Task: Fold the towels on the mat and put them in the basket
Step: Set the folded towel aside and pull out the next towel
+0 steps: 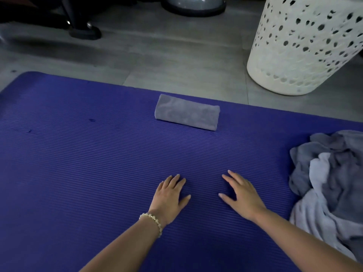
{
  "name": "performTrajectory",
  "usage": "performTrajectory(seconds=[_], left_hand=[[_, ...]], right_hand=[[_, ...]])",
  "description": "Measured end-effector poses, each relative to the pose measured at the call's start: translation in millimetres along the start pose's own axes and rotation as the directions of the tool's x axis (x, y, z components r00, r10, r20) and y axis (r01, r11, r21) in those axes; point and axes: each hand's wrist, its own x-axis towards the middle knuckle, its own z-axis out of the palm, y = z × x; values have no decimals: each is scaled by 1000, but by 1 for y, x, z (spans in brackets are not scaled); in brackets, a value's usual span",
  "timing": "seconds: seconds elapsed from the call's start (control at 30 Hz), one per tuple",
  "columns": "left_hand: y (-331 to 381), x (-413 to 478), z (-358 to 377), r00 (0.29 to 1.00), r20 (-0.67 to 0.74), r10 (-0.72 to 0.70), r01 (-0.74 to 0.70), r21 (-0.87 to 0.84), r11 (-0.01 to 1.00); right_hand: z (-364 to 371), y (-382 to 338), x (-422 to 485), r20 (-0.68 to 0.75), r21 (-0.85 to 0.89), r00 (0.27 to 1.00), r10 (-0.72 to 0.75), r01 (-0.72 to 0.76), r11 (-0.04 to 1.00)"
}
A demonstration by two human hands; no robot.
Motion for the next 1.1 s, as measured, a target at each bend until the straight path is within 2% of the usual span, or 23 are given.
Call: performTrajectory(seconds=[0.1,0.33,0.43,0.5,0.6,0.7,0.8,0.87,0.97,1.1], left_hand=[[15,-17,10,996,77,47,-50,43,998],[37,-24,19,987,163,-17,-2,113,994],[57,-23,17,979,205,-13,-7,99,995],[75,-24,18,968,249,9,-27,67,997],[109,-26,21,952,305,36,-45,23,999],[143,-28,30,939,339,63,-70,6,998],[171,-28,41,937,339,85,-69,-59,996],[187,-28,48,937,334,101,-73,-95,993],[205,-28,54,940,322,109,-72,-124,990],[219,-25,61,945,300,131,-74,-193,978]], right_hand=[[16,-2,-25,62,-83,995,-76,81,993],[13,5,-45,128,-47,992,-17,24,999],[-18,29,-64,54,-32,998,18,-16,999],[-45,61,-83,-108,-16,992,66,-68,998],[-83,120,-119,-344,16,907,243,-253,967],[-104,174,-155,-356,-39,811,464,-509,860],[-108,209,-177,-271,180,670,691,-670,720],[-98,222,-182,-236,235,647,725,-686,688],[-84,230,-175,-289,245,642,710,-668,703],[-90,227,-154,-275,467,579,767,-617,633]])
